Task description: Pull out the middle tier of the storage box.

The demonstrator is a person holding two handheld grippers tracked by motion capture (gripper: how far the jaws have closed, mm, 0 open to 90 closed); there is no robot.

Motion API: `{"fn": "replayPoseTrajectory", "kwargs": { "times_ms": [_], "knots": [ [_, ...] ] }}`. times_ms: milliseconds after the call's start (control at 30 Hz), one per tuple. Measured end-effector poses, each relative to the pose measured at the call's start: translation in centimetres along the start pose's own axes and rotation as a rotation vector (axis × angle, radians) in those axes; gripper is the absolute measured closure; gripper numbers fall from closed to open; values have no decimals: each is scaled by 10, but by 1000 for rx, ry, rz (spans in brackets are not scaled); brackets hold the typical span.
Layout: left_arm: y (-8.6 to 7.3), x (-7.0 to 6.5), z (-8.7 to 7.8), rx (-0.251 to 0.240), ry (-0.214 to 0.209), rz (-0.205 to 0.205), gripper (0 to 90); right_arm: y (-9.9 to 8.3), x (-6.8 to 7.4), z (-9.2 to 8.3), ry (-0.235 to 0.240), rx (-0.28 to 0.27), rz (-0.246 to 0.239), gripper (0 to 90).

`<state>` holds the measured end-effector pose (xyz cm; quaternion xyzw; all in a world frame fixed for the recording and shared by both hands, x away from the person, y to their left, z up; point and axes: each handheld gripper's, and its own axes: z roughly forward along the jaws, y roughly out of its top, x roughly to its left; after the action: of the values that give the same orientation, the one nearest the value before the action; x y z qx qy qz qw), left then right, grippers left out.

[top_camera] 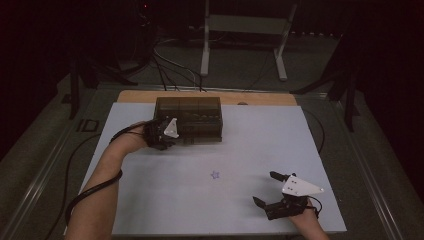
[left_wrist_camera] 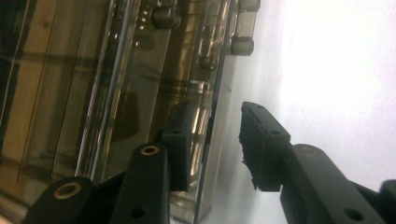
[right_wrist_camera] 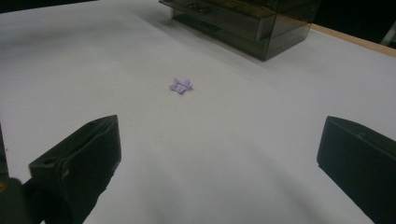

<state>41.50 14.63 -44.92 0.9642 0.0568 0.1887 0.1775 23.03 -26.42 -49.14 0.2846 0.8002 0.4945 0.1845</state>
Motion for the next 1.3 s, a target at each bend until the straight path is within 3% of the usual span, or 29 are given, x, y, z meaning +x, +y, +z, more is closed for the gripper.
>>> {"fn": "replayPoseTrajectory", "kwargs": {
  "times_ms": [167, 400, 500, 700, 1033, 1300],
  "knots": [
    [6, 3, 9, 65, -37, 2, 698, 0, 0, 0, 1, 1, 2, 3],
    [9, 7, 14, 81, -67, 8, 781, 0, -1, -1, 4, -7, 3, 4],
    [11, 9, 14, 101, -80, 37, 792, 0, -1, -1, 6, -6, 2, 3],
    [11, 9, 13, 95, -109, 84, 818, 0, -2, -2, 5, -8, 5, 3],
    [10, 3, 9, 73, -195, 84, 849, 0, -2, -1, 1, -5, 2, 3],
    [9, -5, 4, 67, -211, 91, 855, 0, -2, -1, 0, -7, 4, 3]
  ]
}}
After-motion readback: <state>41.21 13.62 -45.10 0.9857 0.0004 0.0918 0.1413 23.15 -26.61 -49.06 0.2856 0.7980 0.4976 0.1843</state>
